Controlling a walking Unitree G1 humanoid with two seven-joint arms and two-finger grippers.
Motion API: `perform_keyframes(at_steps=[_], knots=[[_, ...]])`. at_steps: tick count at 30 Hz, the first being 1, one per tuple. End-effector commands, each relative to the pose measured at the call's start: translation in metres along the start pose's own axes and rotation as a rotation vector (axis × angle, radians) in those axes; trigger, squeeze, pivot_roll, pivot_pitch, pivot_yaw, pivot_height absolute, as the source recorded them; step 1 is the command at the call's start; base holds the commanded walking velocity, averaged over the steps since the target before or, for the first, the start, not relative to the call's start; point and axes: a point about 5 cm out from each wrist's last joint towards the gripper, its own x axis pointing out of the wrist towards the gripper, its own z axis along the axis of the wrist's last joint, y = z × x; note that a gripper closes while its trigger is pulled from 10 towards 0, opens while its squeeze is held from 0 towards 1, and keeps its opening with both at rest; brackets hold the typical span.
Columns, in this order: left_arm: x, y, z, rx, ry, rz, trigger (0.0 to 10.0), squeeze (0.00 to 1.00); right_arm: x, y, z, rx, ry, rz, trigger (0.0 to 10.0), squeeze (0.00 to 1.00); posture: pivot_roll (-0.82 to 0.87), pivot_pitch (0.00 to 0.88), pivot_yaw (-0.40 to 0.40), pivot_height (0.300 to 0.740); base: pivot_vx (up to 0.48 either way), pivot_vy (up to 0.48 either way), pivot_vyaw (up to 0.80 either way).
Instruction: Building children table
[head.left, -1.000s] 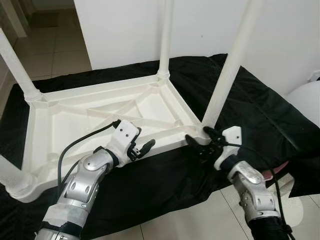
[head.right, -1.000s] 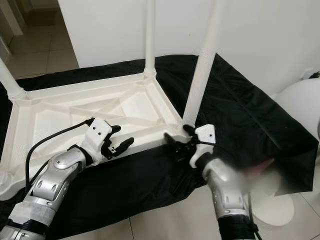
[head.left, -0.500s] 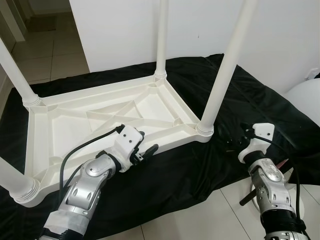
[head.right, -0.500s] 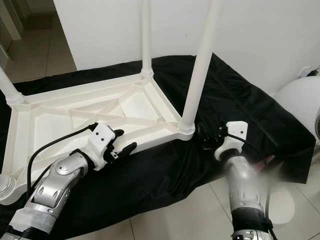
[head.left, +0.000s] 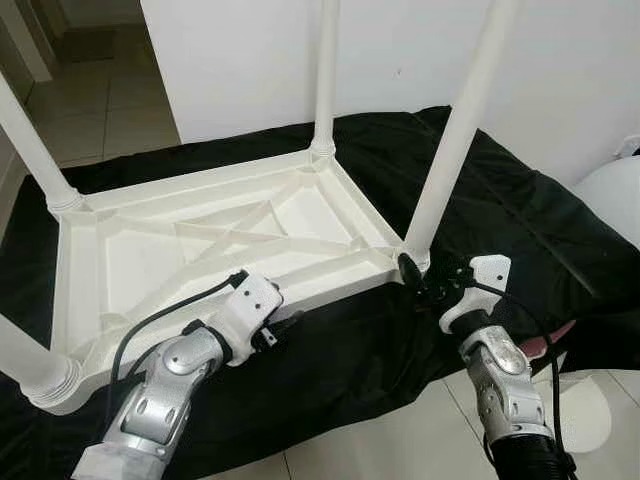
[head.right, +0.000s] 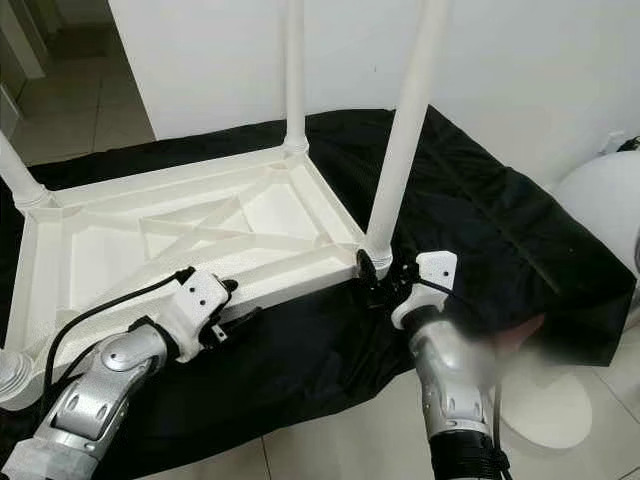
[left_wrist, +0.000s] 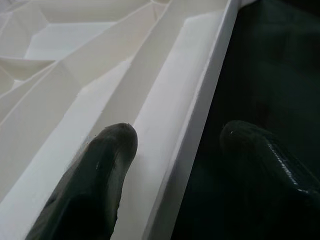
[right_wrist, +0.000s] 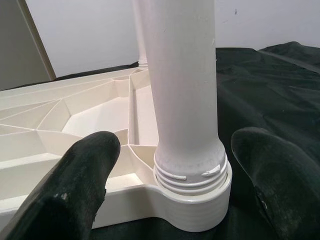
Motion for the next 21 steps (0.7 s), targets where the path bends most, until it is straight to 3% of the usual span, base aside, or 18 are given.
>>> perform_keyframes(at_steps=[1, 7, 10, 11, 14, 15, 21], knots=[[0.002, 0.007, -0.01, -0.006, 0.065, 0.115, 10.0, 0.0, 0.0, 0.001, 0.0, 0.009, -0.007, -0.004, 10.0, 0.0, -0.02, 0.055, 0.026, 0.74, 0.0, 0.0, 0.0], [0.005, 0.009, -0.014, -0.016, 0.113, 0.14, 10.0, 0.0, 0.001, 0.005, 0.002, 0.014, -0.013, 0.003, 10.0, 0.0, -0.02, 0.054, 0.024, 0.74, 0.0, 0.0, 0.0], [0.011, 0.013, -0.018, -0.076, 0.166, 0.168, 10.0, 0.0, 0.002, 0.009, 0.003, 0.016, -0.017, 0.014, 10.0, 0.0, -0.04, 0.049, 0.017, 0.74, 0.0, 0.0, 0.0], [0.012, 0.013, -0.019, -0.103, 0.175, 0.166, 4.0, 0.0, 0.002, 0.01, 0.003, 0.016, -0.018, 0.017, 10.0, 0.0, -0.04, 0.049, 0.017, 0.74, 0.0, 0.0, 0.0], [0.013, 0.012, -0.019, -0.121, 0.169, 0.159, 4.0, 0.0, 0.002, 0.01, 0.003, 0.016, -0.017, 0.017, 10.0, 0.0, -0.04, 0.049, 0.017, 0.74, 0.0, 0.0, 0.0], [0.014, 0.01, -0.018, -0.142, 0.161, 0.152, 0.0, 0.0, 0.002, 0.011, 0.003, 0.015, -0.016, 0.018, 10.0, 0.0, -0.04, 0.048, 0.014, 0.74, 0.0, 0.0, 0.0], [0.018, 0.008, -0.016, -0.156, 0.155, 0.141, 0.0, 0.0, 0.002, 0.009, 0.004, 0.01, -0.015, 0.019, 10.0, 0.0, -0.05, 0.047, 0.013, 0.74, 0.0, 0.0, 0.0]])
